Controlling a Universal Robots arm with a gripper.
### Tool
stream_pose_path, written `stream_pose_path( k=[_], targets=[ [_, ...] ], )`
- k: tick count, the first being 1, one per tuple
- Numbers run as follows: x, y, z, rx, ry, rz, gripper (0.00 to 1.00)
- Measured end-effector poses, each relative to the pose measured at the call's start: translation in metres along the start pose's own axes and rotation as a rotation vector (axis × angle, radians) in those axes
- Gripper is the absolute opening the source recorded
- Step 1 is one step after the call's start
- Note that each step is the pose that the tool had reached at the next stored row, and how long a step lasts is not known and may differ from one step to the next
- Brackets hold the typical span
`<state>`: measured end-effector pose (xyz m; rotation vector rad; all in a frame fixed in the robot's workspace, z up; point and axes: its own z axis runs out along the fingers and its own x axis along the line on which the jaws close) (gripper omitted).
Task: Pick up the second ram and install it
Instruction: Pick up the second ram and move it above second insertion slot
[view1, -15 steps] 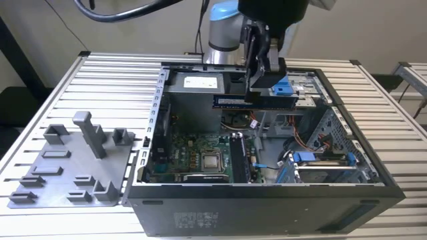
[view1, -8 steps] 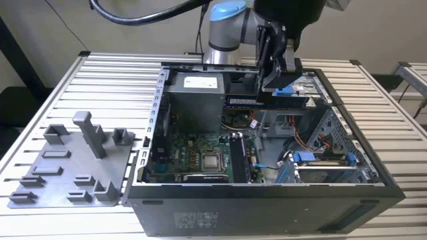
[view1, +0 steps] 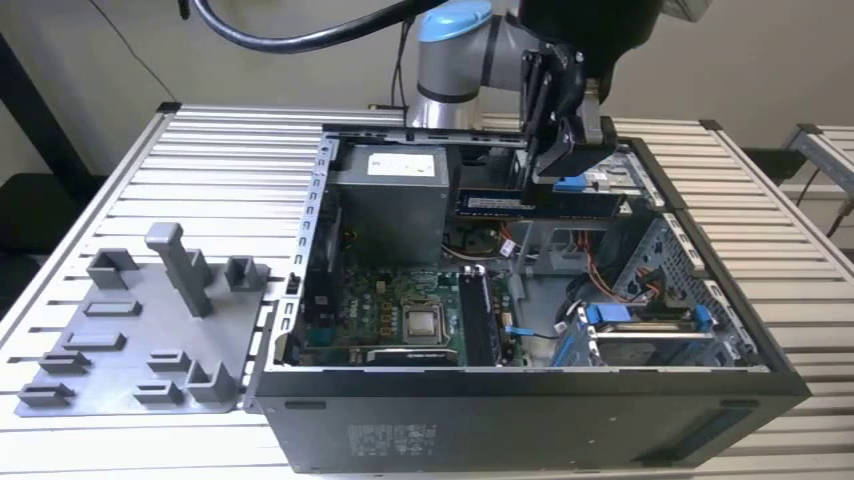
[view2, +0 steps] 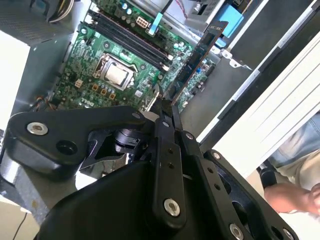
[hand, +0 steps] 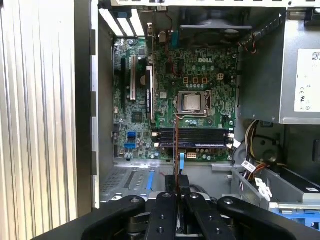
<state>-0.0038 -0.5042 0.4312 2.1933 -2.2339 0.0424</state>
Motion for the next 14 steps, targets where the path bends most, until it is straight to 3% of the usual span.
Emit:
stream_pose_path(
  k=[7, 14],
  targets=[
    [-0.0017, -0.0003, 0.0, 0.0, 0.0, 0.0, 0.13],
    [-0.021, 0.0001, -0.0003, 0.0, -0.0013, 0.0, 0.13]
  ],
)
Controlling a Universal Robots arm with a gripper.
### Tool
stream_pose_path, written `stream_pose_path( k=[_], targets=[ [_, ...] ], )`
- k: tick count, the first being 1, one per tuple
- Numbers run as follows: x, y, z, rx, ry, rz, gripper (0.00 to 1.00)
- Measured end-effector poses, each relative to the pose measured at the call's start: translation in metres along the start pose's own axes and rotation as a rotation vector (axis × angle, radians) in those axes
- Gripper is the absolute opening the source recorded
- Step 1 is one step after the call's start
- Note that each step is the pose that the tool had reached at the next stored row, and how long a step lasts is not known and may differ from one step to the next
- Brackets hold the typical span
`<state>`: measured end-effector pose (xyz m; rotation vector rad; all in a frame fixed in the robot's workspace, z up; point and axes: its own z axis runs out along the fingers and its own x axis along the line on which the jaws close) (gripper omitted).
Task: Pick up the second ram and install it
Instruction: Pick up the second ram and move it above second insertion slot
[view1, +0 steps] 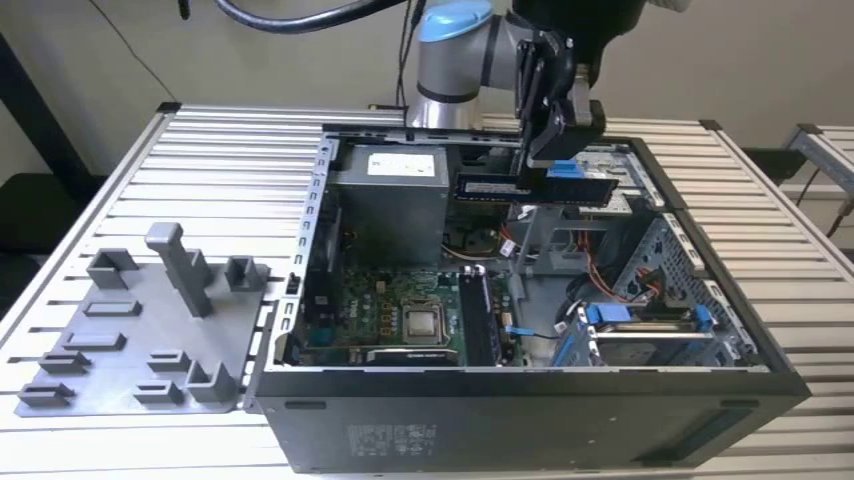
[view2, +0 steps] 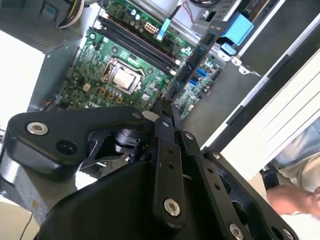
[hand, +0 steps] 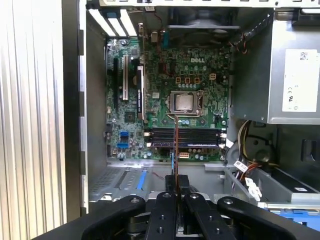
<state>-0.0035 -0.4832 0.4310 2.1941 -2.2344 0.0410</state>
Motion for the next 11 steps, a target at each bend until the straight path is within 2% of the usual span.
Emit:
stream_pose_path(
  k=[8, 11],
  targets=[
    [-0.027, 0.0005, 0.0001, -0.0002, -0.0054, 0.0, 0.13],
    [-0.0351, 0.0007, 0.0, -0.0003, -0.0152, 0.0, 0.13]
  ],
)
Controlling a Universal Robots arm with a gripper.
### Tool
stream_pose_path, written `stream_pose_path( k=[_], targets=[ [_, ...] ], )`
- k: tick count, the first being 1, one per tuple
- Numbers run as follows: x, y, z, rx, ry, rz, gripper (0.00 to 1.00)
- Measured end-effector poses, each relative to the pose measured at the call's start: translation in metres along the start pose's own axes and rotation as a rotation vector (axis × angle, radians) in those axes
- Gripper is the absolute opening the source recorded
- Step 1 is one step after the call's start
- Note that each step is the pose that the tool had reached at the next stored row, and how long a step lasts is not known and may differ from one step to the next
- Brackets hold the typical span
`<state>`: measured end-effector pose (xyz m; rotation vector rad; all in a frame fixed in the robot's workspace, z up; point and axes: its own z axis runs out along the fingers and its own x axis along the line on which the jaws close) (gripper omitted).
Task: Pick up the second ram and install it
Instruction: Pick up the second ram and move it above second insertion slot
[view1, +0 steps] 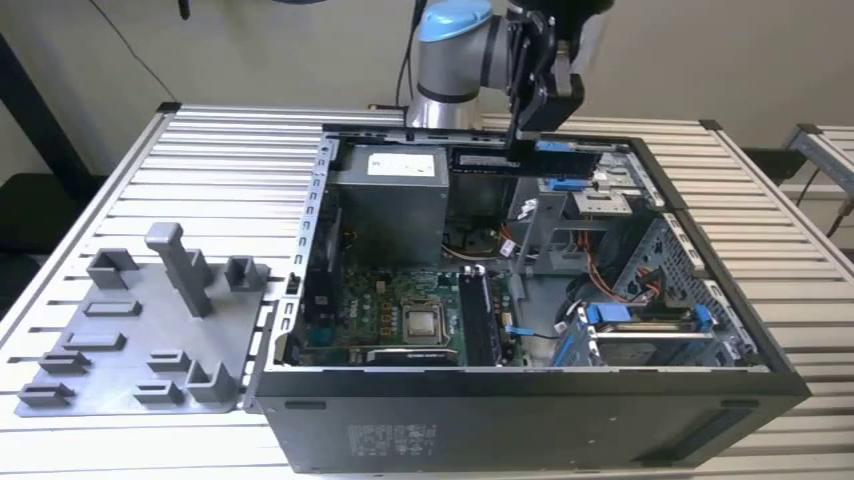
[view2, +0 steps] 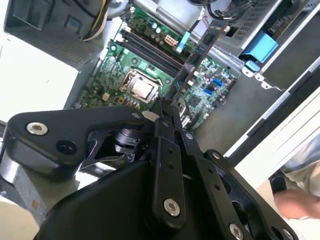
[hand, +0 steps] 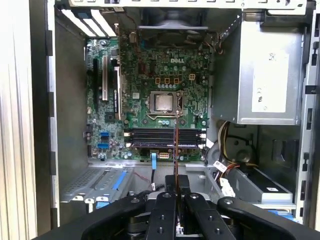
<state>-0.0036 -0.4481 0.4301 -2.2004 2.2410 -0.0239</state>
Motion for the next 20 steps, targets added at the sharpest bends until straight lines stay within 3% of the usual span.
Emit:
stream_pose_path(
  k=[4, 9, 11, 14, 20],
  targets=[
    [-0.0087, 0.0003, 0.0001, -0.0004, -0.0212, 0.0, 0.13],
    [-0.017, 0.0005, 0.0005, -0.001, -0.0611, 0.001, 0.13],
    [-0.0212, 0.0007, 0.0008, -0.0013, -0.0728, 0.001, 0.13],
    [-0.0278, 0.0008, 0.0014, -0.0014, -0.0829, 0.001, 0.13],
    [-0.0327, 0.0009, 0.0015, -0.0015, -0.0837, 0.001, 0.13]
  ],
)
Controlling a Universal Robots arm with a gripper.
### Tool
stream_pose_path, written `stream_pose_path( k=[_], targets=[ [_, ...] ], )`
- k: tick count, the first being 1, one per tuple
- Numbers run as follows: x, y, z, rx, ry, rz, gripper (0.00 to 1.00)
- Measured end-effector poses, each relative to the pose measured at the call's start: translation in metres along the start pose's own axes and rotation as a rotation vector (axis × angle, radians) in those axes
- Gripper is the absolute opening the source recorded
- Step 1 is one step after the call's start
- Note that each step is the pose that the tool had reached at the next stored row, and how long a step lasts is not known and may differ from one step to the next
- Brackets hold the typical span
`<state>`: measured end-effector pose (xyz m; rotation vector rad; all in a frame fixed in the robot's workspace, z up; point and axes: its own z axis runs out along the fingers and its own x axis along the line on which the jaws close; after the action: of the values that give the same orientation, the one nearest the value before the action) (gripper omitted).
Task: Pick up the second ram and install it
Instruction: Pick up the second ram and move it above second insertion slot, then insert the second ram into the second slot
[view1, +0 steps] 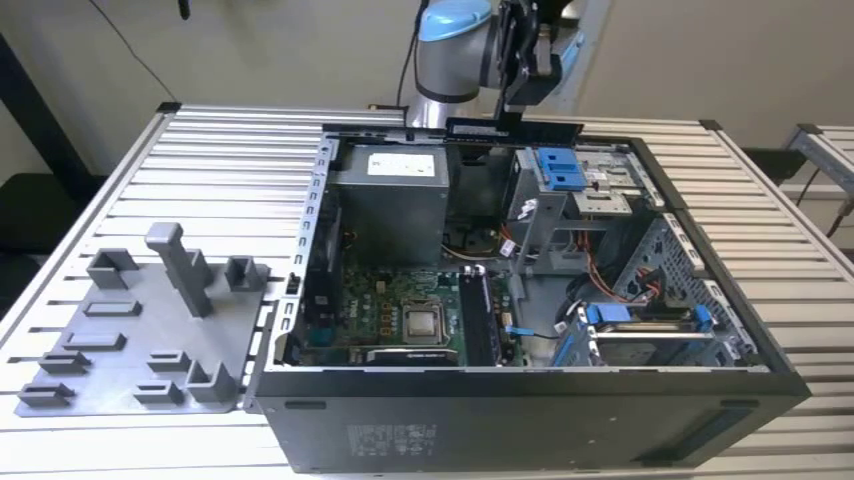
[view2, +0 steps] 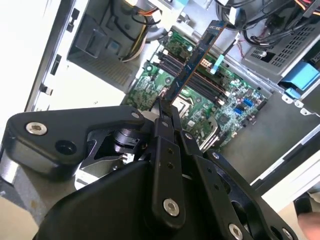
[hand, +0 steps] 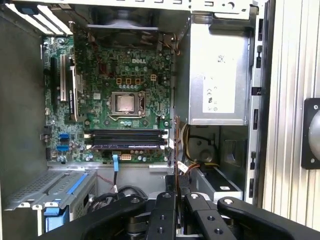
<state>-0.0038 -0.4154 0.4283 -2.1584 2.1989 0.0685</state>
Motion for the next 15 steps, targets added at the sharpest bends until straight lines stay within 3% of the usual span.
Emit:
stream_pose_path(
  k=[15],
  targets=[
    [-0.0012, 0.0001, 0.0002, 0.0011, 0.0001, 0.015, 0.13]
  ],
)
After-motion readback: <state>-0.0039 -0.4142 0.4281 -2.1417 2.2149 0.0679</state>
